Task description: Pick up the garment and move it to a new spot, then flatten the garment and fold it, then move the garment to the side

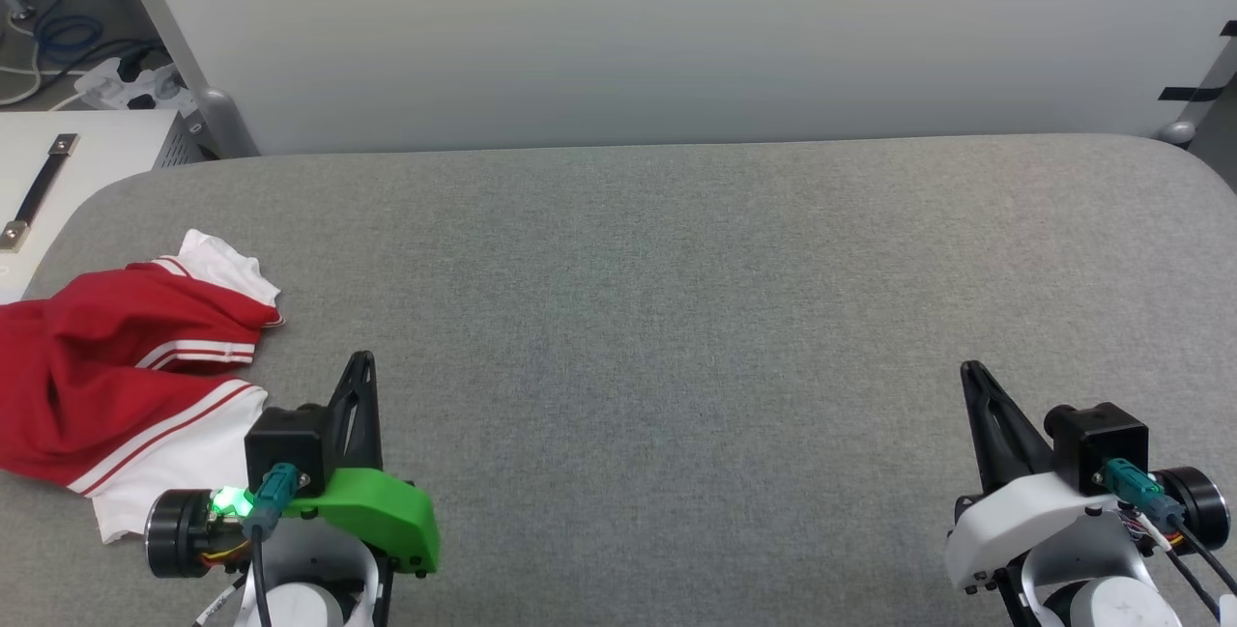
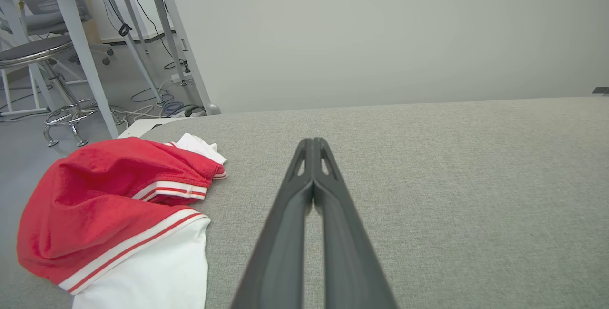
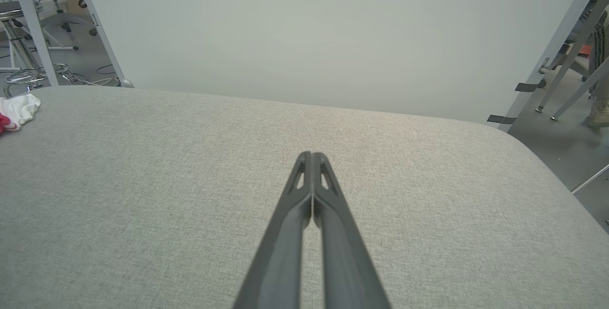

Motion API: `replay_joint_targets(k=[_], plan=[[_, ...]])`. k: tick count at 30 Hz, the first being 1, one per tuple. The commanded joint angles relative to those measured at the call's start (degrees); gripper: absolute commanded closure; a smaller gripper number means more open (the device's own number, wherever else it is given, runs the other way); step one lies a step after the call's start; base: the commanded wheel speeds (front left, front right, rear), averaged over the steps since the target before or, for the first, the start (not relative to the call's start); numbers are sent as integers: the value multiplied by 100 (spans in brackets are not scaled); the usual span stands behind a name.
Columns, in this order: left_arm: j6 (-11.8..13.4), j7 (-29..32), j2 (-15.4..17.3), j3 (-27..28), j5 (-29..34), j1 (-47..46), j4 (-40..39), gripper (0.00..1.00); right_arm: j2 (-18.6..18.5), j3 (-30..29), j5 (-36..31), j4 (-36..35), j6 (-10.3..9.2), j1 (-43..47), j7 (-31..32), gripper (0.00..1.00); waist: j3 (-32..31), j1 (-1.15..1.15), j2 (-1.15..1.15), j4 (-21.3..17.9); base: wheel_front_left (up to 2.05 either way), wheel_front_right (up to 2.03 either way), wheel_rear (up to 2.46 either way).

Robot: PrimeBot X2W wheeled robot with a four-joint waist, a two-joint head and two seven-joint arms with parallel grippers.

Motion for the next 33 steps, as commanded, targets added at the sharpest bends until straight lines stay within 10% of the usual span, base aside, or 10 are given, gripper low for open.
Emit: replay_joint_targets(k=[1,15,16,33], plan=[[24,-5,-33,-5,55,91,-9,100,2,7,-31,-24,-9,40,15,100,0,0,0,0,0,0,0],[24,-5,-33,-5,55,91,-9,100,2,7,-31,-24,-9,40,15,100,0,0,0,0,0,0,0],[0,-2,0,-1,0,0,0,0,0,2,1,0,0,0,0,0,0,0,0,0,0,0,0],[-17,-165,-2,-33,-163,8,95,0,0,-59,93,82,-1,-24,-162,0,10,0,0,-2,0,0,0]])
